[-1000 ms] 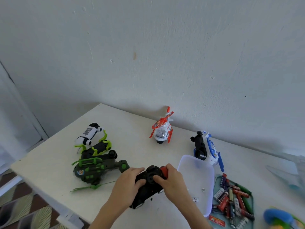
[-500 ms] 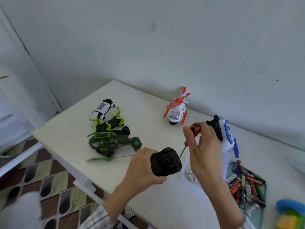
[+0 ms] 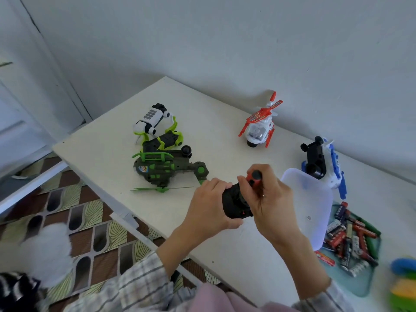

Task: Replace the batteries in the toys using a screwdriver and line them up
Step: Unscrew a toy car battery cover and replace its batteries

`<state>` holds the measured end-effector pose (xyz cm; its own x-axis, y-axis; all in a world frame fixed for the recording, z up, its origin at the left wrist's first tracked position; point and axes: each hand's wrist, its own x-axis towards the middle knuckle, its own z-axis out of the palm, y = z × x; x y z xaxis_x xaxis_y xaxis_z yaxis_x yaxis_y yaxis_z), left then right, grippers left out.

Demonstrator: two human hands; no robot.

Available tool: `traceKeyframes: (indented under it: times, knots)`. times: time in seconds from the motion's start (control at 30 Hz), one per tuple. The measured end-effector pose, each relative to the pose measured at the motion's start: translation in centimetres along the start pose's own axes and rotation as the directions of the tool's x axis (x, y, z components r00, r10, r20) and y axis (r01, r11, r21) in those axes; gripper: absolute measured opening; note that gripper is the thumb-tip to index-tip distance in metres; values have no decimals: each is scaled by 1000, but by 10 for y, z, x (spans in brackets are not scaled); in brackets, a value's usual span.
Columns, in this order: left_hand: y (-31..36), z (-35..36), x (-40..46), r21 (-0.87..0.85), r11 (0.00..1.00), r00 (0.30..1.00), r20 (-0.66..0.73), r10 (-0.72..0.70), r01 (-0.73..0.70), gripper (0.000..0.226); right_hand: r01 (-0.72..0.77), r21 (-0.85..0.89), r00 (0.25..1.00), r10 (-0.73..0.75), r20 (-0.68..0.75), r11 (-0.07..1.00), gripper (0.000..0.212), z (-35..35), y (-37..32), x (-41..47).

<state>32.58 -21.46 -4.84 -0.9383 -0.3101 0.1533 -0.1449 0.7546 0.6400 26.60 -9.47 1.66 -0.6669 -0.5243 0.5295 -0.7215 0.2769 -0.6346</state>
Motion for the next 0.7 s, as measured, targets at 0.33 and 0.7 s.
traceKeyframes:
  times: [0.33,0.7]
  knots:
    - [-2,2,3,3,999,999,13,33,-33,74,-241,77,962,249,-117,967,18,6,5,6]
    - [-1,3,5,14,1000,999,33,21,-22,75,-314,182,900,353,-254,932,21,0,8,1]
